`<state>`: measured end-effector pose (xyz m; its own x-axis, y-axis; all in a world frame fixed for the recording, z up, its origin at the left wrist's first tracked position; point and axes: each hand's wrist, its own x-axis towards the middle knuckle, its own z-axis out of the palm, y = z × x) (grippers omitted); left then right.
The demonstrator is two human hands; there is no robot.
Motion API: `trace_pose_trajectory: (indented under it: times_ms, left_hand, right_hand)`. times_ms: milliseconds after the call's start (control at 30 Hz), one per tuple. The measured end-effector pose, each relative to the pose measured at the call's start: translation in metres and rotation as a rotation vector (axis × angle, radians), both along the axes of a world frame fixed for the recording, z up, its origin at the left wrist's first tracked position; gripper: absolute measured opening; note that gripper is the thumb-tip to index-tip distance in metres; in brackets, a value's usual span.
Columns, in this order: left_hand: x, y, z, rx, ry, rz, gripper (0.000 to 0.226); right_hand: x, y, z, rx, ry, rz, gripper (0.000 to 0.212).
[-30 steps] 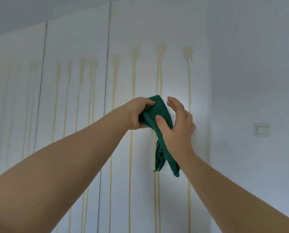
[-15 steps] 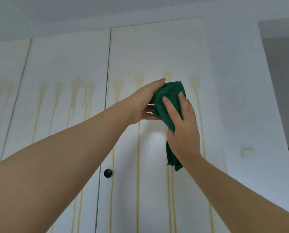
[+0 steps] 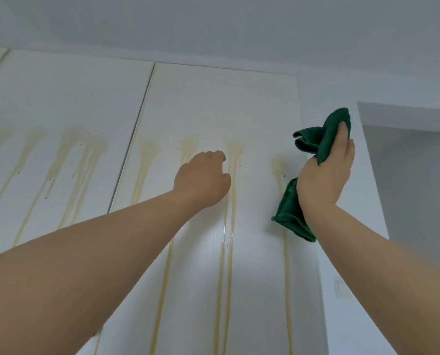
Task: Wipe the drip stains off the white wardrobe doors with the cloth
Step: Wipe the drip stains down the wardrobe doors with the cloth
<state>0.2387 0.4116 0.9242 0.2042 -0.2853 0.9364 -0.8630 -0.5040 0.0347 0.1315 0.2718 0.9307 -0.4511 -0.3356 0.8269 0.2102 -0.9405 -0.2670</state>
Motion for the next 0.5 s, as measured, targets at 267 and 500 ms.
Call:
trace_pose_trajectory:
  times_ms: [267,500]
  left_hand:
    - [0.044,-0.034,0.016,0.05,-0.122,0.178,0.051]
    - [0.066,-0.061,0.015,-0.076,-0.175,0.194,0.05]
  right_hand:
    - [0.029,-0.039,0.034,-0.021,0.681,-0.53,0.062]
    - [0.032,-0.08,0.026,-0.224,0.825,-0.667,0.059]
